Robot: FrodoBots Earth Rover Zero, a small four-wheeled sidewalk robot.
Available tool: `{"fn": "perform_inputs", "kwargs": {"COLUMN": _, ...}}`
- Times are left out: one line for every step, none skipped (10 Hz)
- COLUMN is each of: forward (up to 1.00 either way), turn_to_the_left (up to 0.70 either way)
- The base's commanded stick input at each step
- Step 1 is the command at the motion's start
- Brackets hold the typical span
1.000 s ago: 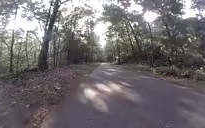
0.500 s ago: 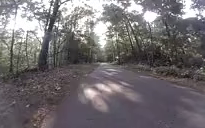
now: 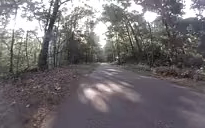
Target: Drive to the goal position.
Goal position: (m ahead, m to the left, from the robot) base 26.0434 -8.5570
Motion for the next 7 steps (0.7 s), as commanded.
{"fn": "perform_inputs", "kwargs": {"forward": 0.04, "turn_to_the_left": 0.0}}
{"fn": "perform_inputs", "kwargs": {"forward": 0.05, "turn_to_the_left": 0.0}}
{"fn": "perform_inputs", "kwargs": {"forward": 0.05, "turn_to_the_left": 0.0}}
{"fn": "perform_inputs", "kwargs": {"forward": 0.13, "turn_to_the_left": -0.01}}
{"fn": "perform_inputs", "kwargs": {"forward": 0.42, "turn_to_the_left": -0.01}}
{"fn": "perform_inputs", "kwargs": {"forward": 0.7, "turn_to_the_left": -0.01}}
{"fn": "perform_inputs", "kwargs": {"forward": 0.7, "turn_to_the_left": -0.01}}
